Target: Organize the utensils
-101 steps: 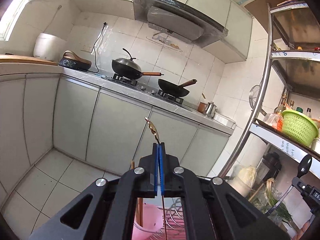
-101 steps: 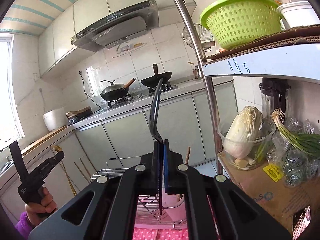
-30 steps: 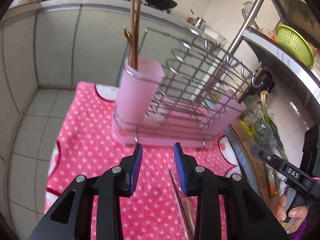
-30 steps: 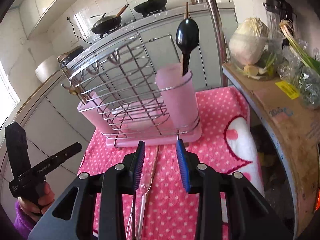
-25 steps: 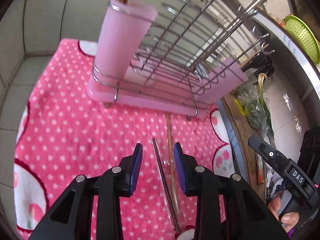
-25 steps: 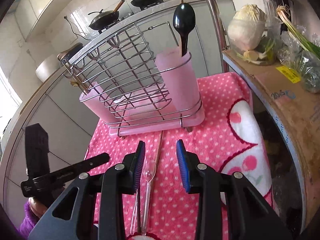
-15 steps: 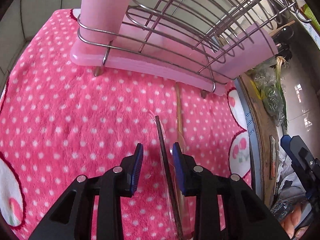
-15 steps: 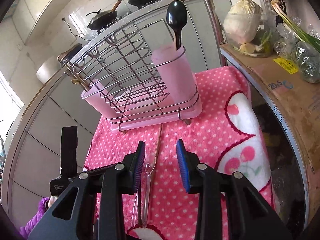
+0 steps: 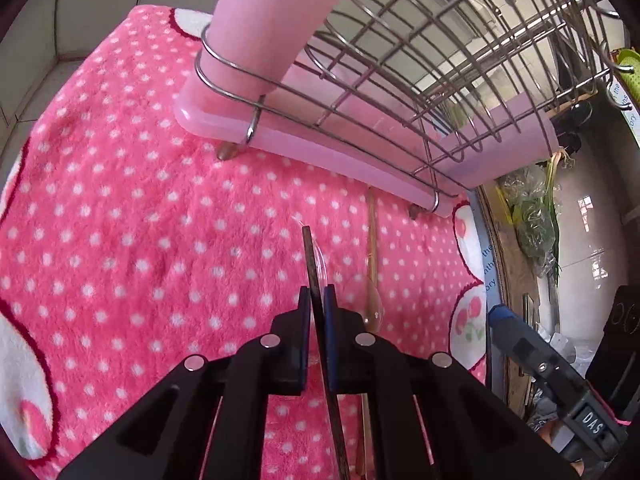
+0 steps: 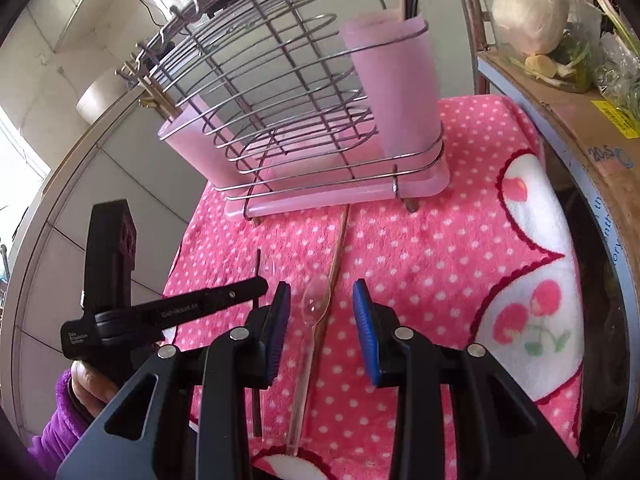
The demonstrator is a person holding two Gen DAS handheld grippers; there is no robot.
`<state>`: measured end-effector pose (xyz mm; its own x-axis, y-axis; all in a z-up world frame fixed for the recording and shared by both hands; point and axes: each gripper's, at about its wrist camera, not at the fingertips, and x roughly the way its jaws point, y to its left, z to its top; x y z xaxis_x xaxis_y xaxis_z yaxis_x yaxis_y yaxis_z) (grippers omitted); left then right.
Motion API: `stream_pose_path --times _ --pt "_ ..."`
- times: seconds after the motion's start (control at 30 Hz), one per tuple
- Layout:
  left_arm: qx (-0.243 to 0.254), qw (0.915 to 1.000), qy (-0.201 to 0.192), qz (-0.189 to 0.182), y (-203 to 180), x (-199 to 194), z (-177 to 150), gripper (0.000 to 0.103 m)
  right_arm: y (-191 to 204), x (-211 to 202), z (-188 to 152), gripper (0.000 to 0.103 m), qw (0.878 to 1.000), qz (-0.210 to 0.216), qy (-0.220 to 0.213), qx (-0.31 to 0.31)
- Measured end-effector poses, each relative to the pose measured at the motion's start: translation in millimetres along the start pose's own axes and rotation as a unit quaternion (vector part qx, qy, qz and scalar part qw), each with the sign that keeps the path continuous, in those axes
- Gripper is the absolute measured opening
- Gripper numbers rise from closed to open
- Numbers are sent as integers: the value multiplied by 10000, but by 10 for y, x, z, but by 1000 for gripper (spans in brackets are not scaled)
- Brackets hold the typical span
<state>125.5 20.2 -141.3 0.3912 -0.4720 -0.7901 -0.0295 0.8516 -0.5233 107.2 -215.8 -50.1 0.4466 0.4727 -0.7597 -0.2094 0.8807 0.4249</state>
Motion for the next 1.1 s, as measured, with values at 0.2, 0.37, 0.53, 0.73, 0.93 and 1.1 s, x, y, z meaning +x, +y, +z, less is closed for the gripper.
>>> stream_pose_path --times 0.2,0.37,0.53,0.73,0.93,1.1 --pt "84 9999 -63 50 93 -210 136 4 98 105 -23 33 9996 145 246 43" --pt "126 9993 -184 289 221 -275 203 4 121 151 7 33 9996 55 292 26" --pt "-21 9996 -146 231 366 -290 233 4 31 332 181 33 9990 -124 419 92" --pt "109 9990 -326 287 439 -482 221 4 -31 731 411 33 9965 -339 732 202" --pt "284 9981 -448 307 379 -592 244 4 76 1120 495 33 9904 -882 1062 -46" --pt "241 9982 -487 241 370 -608 300 4 61 1242 458 10 9857 -1269 1078 -260"
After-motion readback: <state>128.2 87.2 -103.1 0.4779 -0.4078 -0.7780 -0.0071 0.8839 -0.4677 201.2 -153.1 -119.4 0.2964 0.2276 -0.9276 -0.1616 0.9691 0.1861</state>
